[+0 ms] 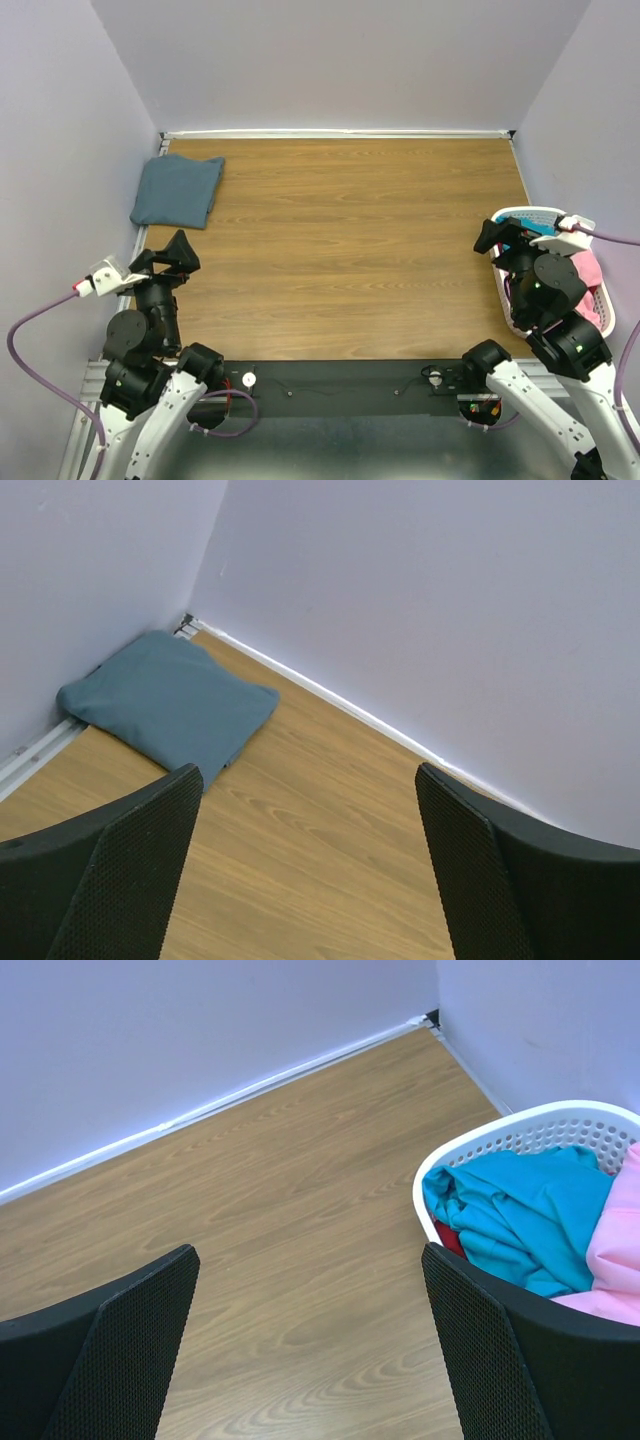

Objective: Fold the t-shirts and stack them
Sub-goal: Neatly place the folded tshirt to the corner

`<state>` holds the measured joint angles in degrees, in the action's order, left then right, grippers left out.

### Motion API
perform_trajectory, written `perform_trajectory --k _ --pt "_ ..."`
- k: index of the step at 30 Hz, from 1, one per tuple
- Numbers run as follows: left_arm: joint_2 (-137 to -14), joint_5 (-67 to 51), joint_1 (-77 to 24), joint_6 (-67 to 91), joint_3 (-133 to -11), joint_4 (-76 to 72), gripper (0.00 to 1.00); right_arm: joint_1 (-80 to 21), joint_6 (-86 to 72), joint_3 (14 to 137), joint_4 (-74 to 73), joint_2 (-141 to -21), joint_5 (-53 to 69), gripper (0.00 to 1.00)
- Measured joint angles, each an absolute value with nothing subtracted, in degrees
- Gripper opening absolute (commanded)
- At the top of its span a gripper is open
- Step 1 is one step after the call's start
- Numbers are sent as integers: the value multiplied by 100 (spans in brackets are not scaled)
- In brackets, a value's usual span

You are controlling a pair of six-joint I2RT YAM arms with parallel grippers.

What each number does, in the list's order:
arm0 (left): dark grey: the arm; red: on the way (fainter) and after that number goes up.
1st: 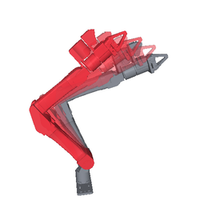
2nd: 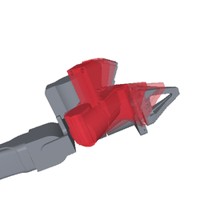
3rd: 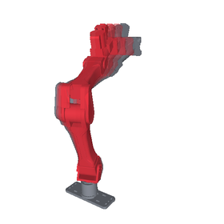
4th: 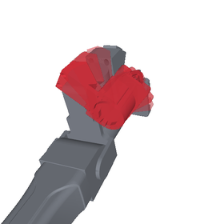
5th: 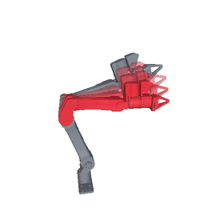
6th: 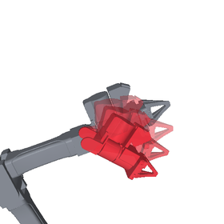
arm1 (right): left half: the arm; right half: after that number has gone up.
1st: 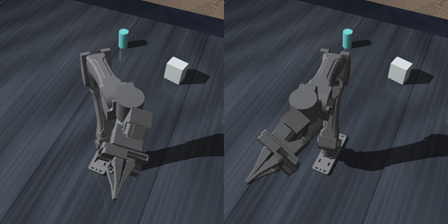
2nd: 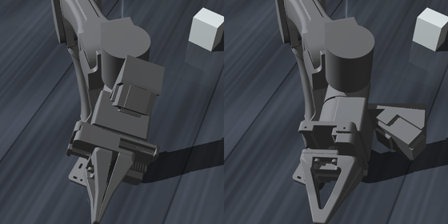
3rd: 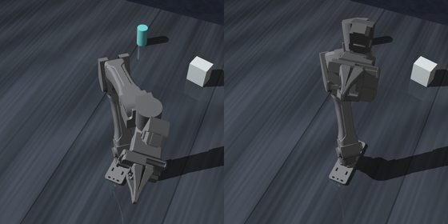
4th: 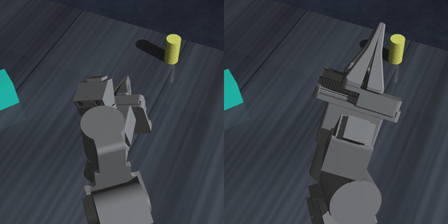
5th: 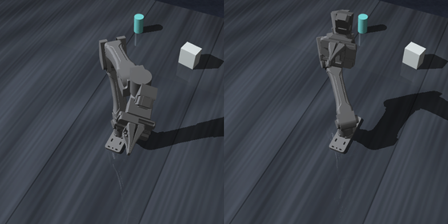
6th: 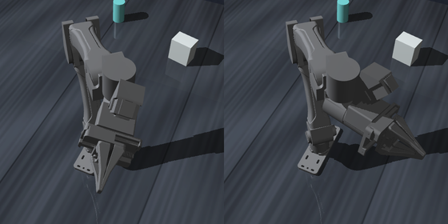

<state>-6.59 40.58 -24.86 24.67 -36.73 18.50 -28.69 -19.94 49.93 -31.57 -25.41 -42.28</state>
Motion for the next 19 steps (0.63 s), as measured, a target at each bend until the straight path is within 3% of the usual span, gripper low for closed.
perform_trajectory --k 19 --pt "-126 4606 -2486 2495 -3223 1529 99 -2869 -1815 4475 -2823 -2300 -4311 100"
